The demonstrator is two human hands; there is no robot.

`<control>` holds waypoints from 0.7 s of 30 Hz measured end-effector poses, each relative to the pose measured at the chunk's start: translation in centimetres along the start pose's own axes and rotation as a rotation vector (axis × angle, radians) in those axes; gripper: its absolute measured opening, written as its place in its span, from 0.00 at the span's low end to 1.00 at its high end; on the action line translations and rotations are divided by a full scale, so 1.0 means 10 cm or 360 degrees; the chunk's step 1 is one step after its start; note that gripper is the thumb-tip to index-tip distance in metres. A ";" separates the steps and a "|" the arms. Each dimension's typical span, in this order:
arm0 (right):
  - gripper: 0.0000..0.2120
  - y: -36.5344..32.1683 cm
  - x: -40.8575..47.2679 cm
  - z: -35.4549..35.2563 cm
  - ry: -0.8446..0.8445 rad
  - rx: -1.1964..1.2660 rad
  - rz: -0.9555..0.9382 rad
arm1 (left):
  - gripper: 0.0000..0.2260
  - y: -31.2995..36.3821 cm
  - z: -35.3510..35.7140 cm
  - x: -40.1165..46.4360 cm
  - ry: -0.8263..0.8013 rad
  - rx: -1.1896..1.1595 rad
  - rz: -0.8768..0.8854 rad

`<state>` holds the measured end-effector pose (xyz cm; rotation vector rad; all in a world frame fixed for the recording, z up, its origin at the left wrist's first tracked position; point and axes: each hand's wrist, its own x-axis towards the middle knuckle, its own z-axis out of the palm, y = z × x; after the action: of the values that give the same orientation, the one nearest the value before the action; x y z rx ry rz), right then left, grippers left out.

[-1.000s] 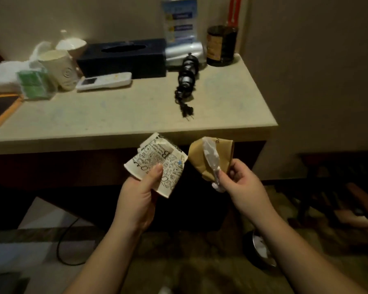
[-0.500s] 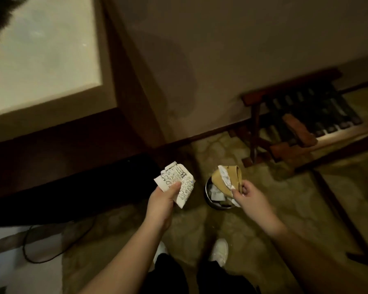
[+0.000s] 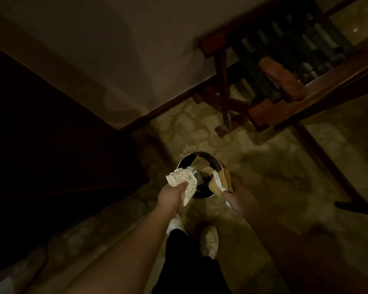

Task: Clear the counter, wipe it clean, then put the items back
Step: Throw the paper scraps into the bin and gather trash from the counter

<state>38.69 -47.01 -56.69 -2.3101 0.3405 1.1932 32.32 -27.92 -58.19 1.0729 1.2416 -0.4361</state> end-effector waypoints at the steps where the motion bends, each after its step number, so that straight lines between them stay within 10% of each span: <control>1: 0.11 0.02 0.15 0.06 -0.0002 -0.0010 0.0021 | 0.10 -0.03 0.05 0.20 -0.0017 0.0056 -0.0020; 9: 0.06 0.17 1.22 0.59 0.0029 0.0020 0.0088 | 0.20 -0.31 0.31 1.38 -0.0060 0.0439 -0.0050; 18: 0.39 0.28 1.57 0.99 -0.0246 -0.0042 -0.0127 | 0.31 -0.44 0.45 1.71 -0.0247 0.0664 -0.0058; 21: 0.33 0.39 1.55 1.00 -0.0250 -0.0191 -0.0181 | 0.25 -0.45 0.37 1.64 -0.0266 0.0733 -0.0041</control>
<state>39.16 -44.60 -75.37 -2.2834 0.0822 1.3601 36.17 -28.84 -75.18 1.3765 1.0299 -0.8424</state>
